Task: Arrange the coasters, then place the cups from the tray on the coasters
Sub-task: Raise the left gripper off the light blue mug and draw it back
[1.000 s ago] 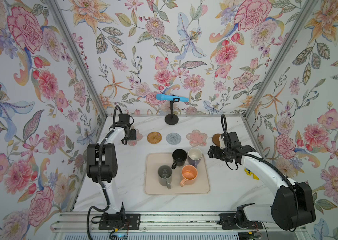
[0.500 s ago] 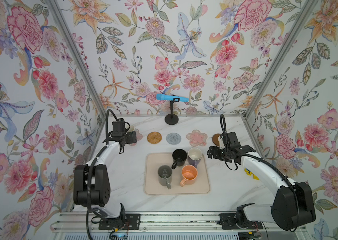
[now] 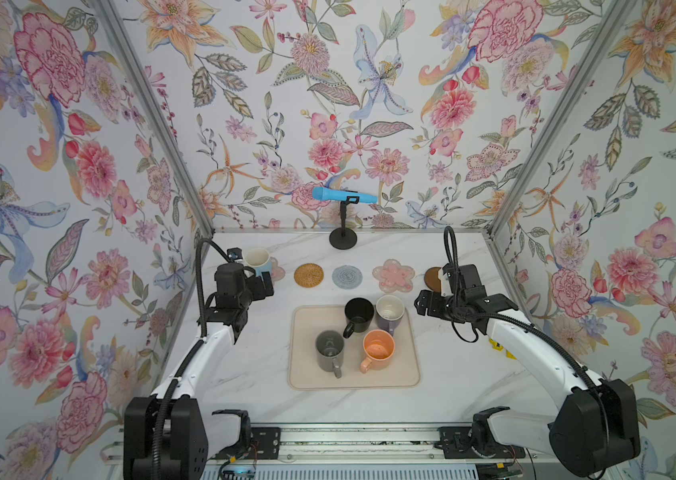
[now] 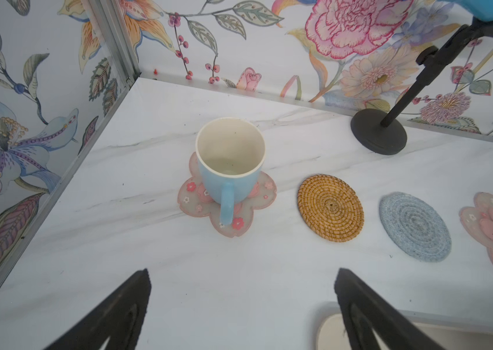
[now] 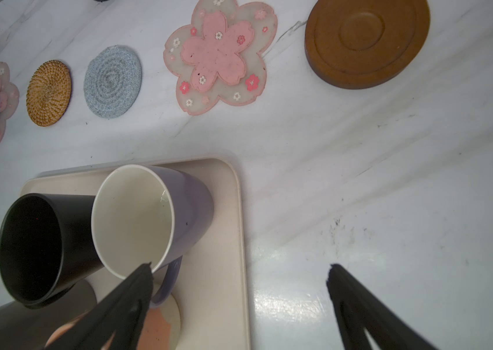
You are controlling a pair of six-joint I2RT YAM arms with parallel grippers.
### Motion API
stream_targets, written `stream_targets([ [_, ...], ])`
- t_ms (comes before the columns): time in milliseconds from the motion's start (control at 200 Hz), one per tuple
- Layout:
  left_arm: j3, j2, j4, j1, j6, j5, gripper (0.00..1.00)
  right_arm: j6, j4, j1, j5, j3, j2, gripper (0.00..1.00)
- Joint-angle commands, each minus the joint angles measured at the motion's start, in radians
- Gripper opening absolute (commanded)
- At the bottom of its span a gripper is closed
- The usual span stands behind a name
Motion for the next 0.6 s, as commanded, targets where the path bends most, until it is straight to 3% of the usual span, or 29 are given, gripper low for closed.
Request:
stream_targets([
  [0, -0.027, -0.067, 0.023, -0.059, 0.029, -0.081, 0.99, 0.016, 0.005, 0.01, 0.016, -0.019, -0.032, 0.92],
  [160, -0.057, -0.119, 0.064, -0.152, 0.037, 0.061, 0.99, 0.034, 0.021, 0.016, 0.012, -0.037, -0.053, 0.92],
  [295, 0.031, -0.052, -0.068, -0.303, 0.01, -0.197, 0.99, 0.049, 0.03, 0.026, 0.001, -0.045, -0.062, 0.92],
  [390, 0.0, -0.066, -0.012, -0.37, 0.001, -0.349, 0.99, 0.052, 0.03, 0.036, 0.0, -0.043, -0.066, 0.91],
  [475, -0.088, -0.144, 0.128, -0.386, 0.008, -0.377, 0.99, 0.056, 0.03, 0.047, 0.007, -0.043, -0.077, 0.91],
  [596, -0.202, -0.24, 0.292, -0.388, 0.049, -0.31, 0.99, 0.061, 0.029, 0.053, 0.018, -0.039, -0.092, 0.92],
])
